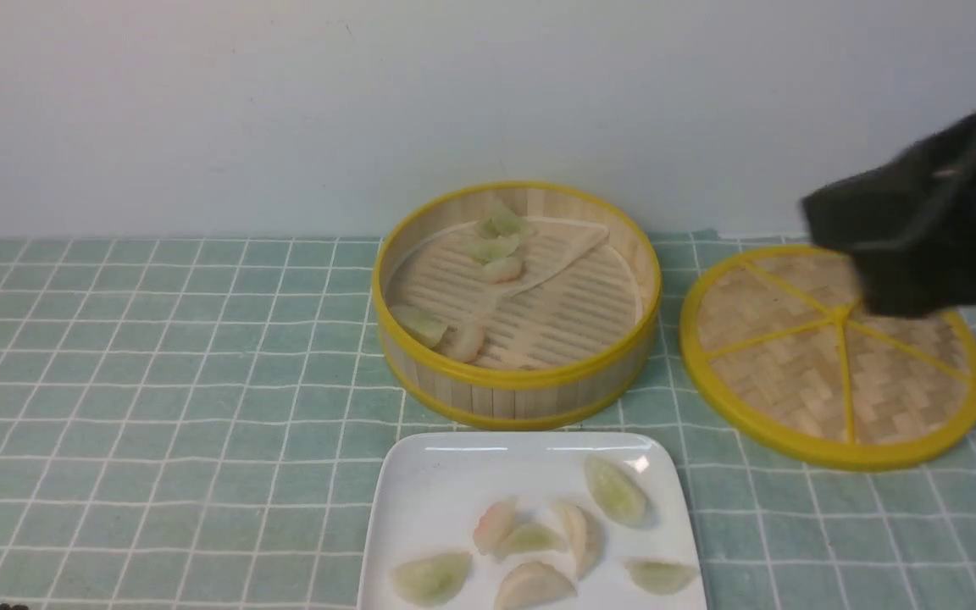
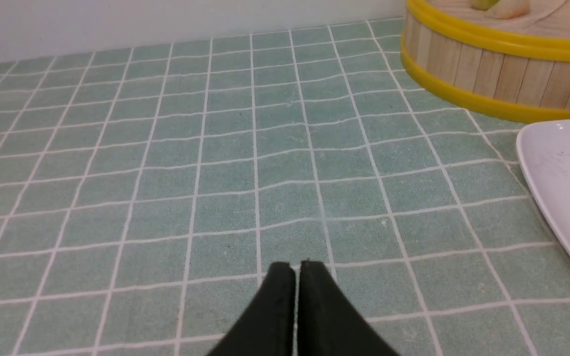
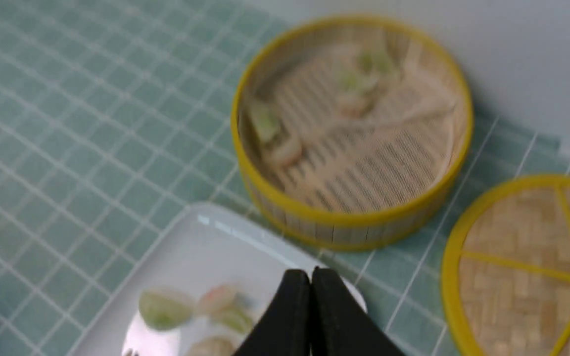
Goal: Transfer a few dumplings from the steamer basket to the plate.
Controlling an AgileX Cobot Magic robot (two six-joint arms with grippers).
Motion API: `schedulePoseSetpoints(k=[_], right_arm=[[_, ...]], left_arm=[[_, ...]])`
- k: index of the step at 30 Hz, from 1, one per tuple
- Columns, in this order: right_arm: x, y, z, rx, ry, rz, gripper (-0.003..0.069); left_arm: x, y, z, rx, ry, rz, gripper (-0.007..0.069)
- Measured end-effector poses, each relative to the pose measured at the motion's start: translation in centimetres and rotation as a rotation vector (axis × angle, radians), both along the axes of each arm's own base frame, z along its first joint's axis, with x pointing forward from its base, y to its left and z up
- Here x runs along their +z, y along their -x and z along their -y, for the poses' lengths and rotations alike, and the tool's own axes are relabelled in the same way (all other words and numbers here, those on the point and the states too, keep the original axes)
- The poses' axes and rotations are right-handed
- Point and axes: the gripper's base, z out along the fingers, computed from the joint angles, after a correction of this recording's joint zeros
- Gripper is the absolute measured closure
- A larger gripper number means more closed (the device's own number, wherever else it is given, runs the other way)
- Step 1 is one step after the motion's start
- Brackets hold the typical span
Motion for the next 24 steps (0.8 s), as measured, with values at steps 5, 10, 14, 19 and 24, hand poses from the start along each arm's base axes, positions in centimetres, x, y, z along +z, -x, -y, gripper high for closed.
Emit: schedulePoseSetpoints(k=[5,10,14,19,24], right_arm=[[-1.7,5.7,4.8,0.016,-0.167,0.193,0.0672],[-4.6,11.1,9.3,0.03,-0.419,0.435,0.0672],[-7.5,13.2,11.3,0.004,-0.548,0.488,0.0672],[-9.4,12.9,11.1,-0.009,-0.607,0.432,0.0672],[-9.8,12.8,10.9,-0.012,-0.617,0.419,0.0672]], left_arm=[[0.0,0.0,0.0,0.0,0.0,0.0,0.0631],[0.0,0.0,0.0,0.0,0.0,0.0,0.0631],[0.0,0.0,0.0,0.0,0.0,0.0,0.0631],[0.0,0.0,0.0,0.0,0.0,0.001,0.0631],[0.0,0.0,0.0,0.0,0.0,0.001,0.0631]])
